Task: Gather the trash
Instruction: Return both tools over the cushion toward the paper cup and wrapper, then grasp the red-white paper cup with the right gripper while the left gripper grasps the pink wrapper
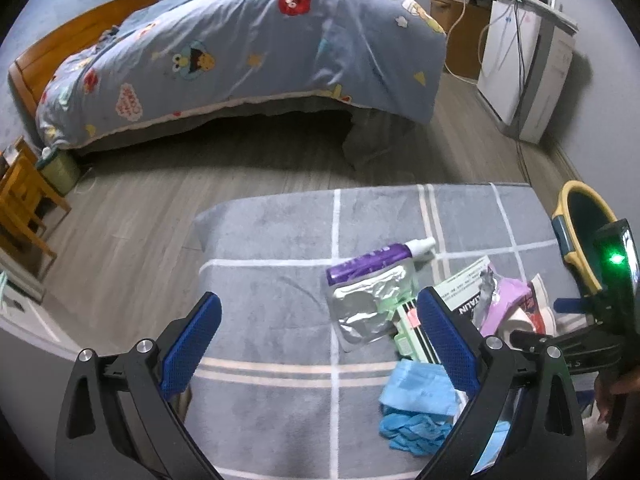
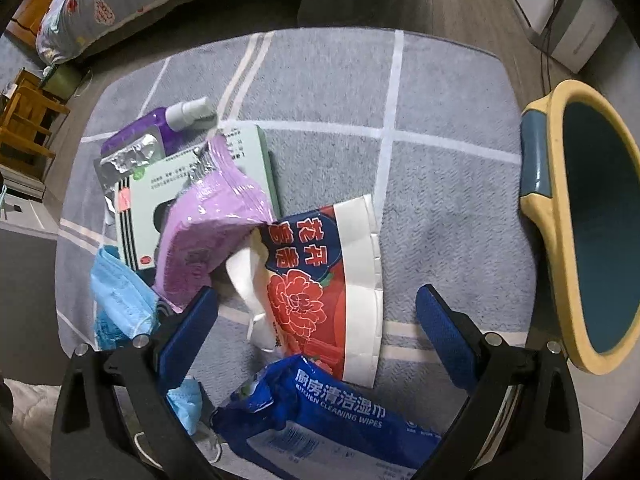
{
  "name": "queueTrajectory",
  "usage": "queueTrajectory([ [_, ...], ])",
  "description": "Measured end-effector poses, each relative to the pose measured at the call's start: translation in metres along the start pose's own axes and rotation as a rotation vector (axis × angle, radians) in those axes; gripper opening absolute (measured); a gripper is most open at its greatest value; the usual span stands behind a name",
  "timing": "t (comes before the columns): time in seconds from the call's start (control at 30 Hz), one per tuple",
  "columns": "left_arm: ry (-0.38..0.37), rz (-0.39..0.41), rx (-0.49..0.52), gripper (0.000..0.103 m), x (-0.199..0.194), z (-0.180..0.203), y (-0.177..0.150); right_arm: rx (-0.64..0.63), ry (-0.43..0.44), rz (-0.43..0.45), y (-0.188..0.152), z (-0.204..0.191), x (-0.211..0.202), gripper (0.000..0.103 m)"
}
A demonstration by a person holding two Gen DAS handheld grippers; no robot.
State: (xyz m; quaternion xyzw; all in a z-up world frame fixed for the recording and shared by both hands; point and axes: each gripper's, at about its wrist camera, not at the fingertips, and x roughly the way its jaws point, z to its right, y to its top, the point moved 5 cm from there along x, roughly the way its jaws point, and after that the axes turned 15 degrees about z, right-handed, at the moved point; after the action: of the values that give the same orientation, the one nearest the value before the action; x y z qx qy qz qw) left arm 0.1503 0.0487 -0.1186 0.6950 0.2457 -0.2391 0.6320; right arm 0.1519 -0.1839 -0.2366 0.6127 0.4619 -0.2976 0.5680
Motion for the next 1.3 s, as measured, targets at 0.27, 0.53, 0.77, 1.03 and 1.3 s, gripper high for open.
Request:
queueTrajectory([
  [0.27, -0.032, -0.03, 0.065, 0.097, 0.013, 0.028, -0.009, 0.103, 0.021, 0.07, 0.014, 0.023, -0.021, 0.066],
  [0.53, -0.128, -0.072, 0.105, 0.097, 0.03, 0.077, -0.03, 0.215, -0.009, 0.149, 0.036, 0.059, -0.041, 0.066],
  [0.77, -0.192, -0.097, 0.204, 0.097, 0.04, 0.119, -0.047, 0.254, 0.011, 0.213, 0.056, 0.077, -0.059, 0.066],
  [1.03, -0.251, -0.128, 0.23, 0.094, 0.046, 0.151, -0.057, 0.228, 0.0, 0.22, 0.064, 0.083, -0.063, 0.066],
  [1.3, -0.281, -0.143, 0.268, 0.071, 0.051, 0.163, -0.06, 0.237, 0.004, 0.221, 0.067, 0.088, -0.062, 0.066],
])
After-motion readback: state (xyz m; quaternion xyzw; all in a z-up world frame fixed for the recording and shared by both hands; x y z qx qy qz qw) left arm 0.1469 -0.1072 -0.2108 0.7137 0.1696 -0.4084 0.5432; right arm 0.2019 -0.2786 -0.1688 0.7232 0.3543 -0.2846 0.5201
